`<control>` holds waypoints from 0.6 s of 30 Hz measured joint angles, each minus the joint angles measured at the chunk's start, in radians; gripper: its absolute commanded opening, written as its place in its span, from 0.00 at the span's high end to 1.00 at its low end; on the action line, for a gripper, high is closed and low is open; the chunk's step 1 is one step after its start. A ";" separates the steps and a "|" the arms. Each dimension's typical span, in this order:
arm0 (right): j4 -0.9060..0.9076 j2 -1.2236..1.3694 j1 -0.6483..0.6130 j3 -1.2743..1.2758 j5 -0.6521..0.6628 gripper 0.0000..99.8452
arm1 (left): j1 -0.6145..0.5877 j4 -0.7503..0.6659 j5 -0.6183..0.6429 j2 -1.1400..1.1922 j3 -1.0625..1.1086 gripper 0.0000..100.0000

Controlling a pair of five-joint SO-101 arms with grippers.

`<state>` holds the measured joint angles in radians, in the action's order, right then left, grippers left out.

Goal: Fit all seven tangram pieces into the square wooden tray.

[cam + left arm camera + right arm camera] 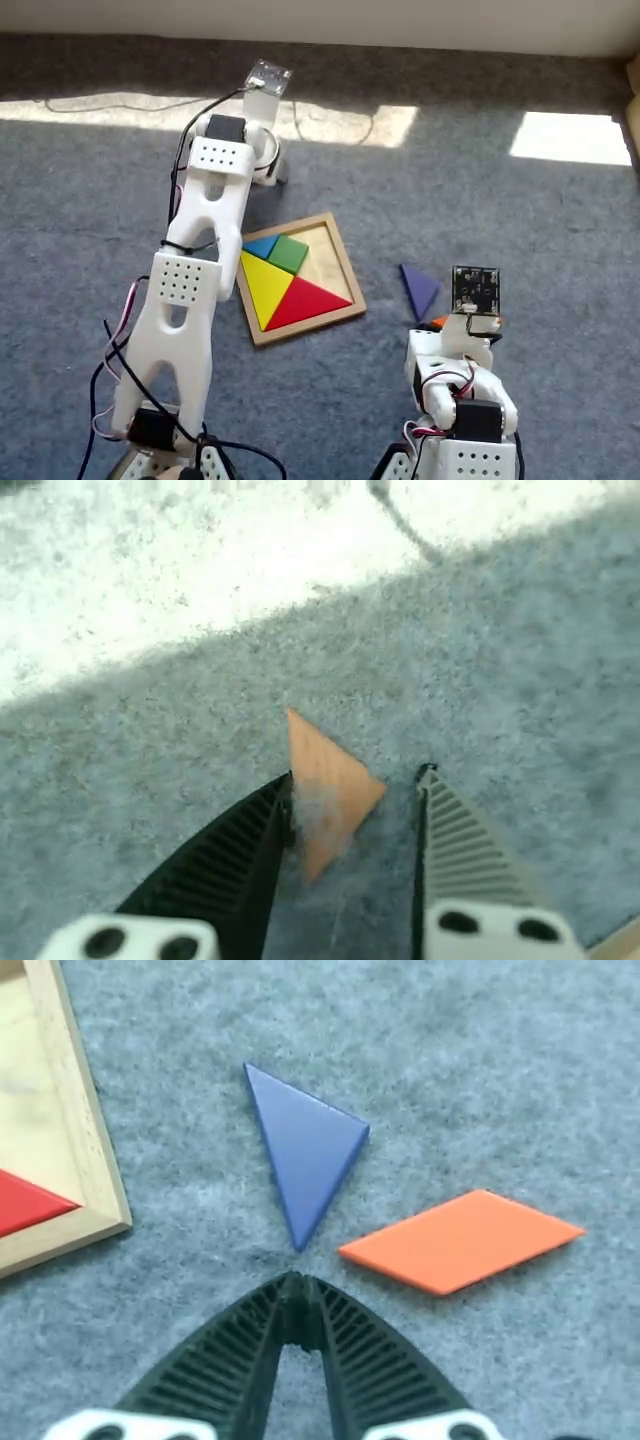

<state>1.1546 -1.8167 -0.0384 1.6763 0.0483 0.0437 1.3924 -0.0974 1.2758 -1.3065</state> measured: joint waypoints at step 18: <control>0.000 0.000 0.000 0.000 0.000 0.99 | 0.002 0.146 -0.052 0.006 -0.129 0.87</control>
<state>1.1546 -1.8167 -0.0384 1.6763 0.0483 0.0453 1.5382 -0.1496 1.2820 -1.4354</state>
